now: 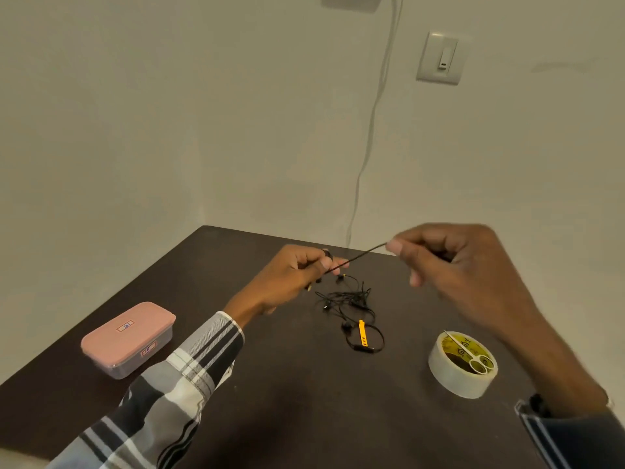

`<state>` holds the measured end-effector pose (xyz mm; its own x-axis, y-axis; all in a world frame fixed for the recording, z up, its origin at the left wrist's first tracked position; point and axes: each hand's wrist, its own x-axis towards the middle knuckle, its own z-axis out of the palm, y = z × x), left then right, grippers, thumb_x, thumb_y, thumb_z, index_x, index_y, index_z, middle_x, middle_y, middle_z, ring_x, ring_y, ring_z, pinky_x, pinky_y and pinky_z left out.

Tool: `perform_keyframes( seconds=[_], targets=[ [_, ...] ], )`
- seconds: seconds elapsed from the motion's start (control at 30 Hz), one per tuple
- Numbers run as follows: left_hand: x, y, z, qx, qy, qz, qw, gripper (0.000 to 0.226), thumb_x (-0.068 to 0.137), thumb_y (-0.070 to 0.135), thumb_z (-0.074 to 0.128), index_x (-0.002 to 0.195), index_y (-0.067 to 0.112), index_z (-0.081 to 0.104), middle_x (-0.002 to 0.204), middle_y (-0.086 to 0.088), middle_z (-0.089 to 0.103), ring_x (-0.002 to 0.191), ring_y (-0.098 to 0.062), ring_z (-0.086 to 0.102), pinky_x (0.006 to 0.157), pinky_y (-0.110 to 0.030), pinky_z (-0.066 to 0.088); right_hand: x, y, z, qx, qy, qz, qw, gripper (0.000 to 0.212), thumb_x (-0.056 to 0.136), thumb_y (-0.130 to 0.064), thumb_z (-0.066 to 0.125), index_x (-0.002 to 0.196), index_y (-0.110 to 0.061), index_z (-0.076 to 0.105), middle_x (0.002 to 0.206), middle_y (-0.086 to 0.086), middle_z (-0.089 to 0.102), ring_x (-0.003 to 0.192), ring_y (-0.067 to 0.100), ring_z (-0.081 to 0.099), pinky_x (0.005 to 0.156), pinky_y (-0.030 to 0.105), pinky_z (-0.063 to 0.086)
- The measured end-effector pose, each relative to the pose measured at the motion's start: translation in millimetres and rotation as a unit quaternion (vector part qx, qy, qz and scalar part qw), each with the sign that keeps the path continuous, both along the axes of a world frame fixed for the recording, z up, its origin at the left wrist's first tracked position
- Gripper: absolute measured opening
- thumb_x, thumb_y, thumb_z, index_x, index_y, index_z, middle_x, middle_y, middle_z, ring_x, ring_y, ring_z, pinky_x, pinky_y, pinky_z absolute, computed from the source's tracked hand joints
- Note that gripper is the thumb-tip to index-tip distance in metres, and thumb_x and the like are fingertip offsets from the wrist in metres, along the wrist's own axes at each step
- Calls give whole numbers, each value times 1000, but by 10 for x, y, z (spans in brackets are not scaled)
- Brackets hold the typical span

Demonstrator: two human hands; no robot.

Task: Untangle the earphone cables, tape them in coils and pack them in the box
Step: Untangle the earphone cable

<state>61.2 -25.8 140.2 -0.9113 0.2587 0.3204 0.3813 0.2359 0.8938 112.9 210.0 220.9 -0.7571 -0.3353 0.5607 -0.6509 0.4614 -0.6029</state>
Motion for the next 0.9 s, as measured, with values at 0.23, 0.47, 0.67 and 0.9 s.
perform_keyframes(
  seconds=[0.23, 0.47, 0.67, 0.9],
  targets=[
    [334, 225, 4, 68, -40, -189, 979, 27, 101, 18, 41, 94, 2, 62, 127, -17, 65, 130, -22, 54, 109, -31, 41, -473, -3, 230, -24, 43, -19, 999, 14, 92, -30, 70, 82, -26, 77, 58, 0, 68, 53, 31, 53, 55, 31, 42],
    [472, 243, 23, 269, -70, -293, 915, 18, 96, 28, 58, 91, 11, 62, 133, -29, 56, 133, -40, 47, 110, -63, 30, -873, -70, -207, -101, -99, 1, 990, 15, 90, -25, 72, 87, -11, 77, 57, 5, 65, 51, 8, 50, 52, 14, 38],
    [374, 123, 158, 345, -41, -255, 902, 18, 96, 22, 52, 89, 12, 65, 140, -29, 49, 136, -41, 43, 111, -67, 27, -712, -303, -930, -87, -217, 37, 972, 17, 95, -21, 67, 89, -12, 80, 57, 9, 62, 55, 14, 50, 58, 24, 40],
    [119, 33, 149, 360, -55, -108, 925, 32, 98, 21, 42, 82, 18, 69, 136, -15, 59, 132, -27, 52, 104, -53, 44, -259, -452, -1270, -28, -217, 67, 973, 21, 96, -30, 65, 85, -19, 78, 55, 2, 64, 51, 11, 51, 60, 26, 43]
  ],
)
